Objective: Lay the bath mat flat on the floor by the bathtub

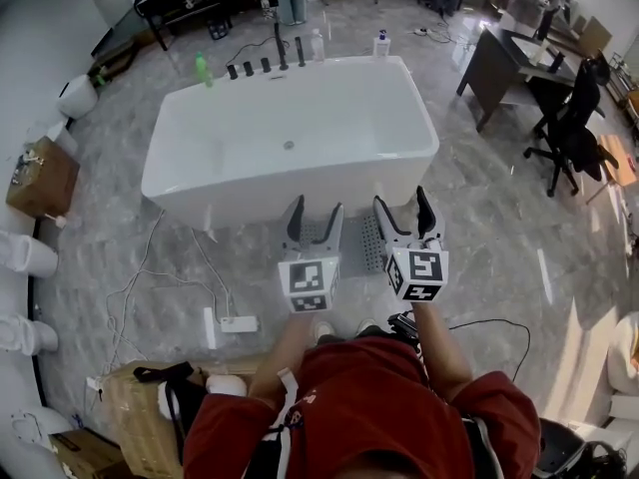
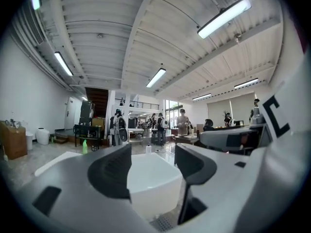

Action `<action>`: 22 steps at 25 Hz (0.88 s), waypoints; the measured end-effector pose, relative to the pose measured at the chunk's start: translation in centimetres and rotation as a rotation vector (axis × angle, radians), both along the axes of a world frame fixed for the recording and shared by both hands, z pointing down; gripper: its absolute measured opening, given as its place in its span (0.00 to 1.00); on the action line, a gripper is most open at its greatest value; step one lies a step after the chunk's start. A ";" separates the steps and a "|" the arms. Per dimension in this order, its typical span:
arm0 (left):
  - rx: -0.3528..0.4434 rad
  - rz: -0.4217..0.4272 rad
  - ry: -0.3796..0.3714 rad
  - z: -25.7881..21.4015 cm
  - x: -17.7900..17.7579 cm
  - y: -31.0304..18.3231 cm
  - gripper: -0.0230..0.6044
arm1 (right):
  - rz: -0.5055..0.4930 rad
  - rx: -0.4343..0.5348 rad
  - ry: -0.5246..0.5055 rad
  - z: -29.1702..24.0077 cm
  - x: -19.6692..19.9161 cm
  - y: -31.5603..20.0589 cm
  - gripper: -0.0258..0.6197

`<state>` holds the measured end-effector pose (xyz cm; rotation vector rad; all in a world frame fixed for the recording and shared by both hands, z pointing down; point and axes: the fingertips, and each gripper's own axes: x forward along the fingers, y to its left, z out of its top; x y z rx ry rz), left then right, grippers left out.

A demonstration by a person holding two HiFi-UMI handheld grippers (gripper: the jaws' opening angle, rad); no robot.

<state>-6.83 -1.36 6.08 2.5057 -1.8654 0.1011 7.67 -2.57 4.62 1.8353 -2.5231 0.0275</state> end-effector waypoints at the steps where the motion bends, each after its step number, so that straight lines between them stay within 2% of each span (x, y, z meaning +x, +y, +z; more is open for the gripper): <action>1: 0.005 0.008 0.000 -0.2 0.2 0.0 0.49 | 0.001 0.010 0.000 -0.4 0.0 0.0 0.60; 4: 0.014 0.023 -0.006 -0.5 0.7 -0.4 0.42 | 0.009 0.038 0.002 -1.5 0.2 0.0 0.56; 7: 0.022 0.026 -0.019 -0.3 0.4 -0.5 0.34 | 0.014 0.059 -0.016 -2.0 -0.1 0.3 0.42; 10: 0.043 0.038 -0.020 -1.4 -0.2 -0.7 0.22 | -0.005 0.080 -0.032 -2.9 -1.3 0.4 0.35; 14: 0.062 0.057 -0.024 -2.0 -0.3 -0.6 0.07 | 0.001 0.095 -0.066 -3.7 -1.7 0.7 0.09; 16: 0.076 0.061 -0.029 -2.3 0.0 -0.4 0.06 | 0.007 0.090 -0.069 -3.7 -1.4 0.8 0.06; 22: 0.088 0.074 -0.034 -2.9 0.3 0.2 0.06 | 0.019 0.093 -0.026 -3.8 -1.6 1.0 0.06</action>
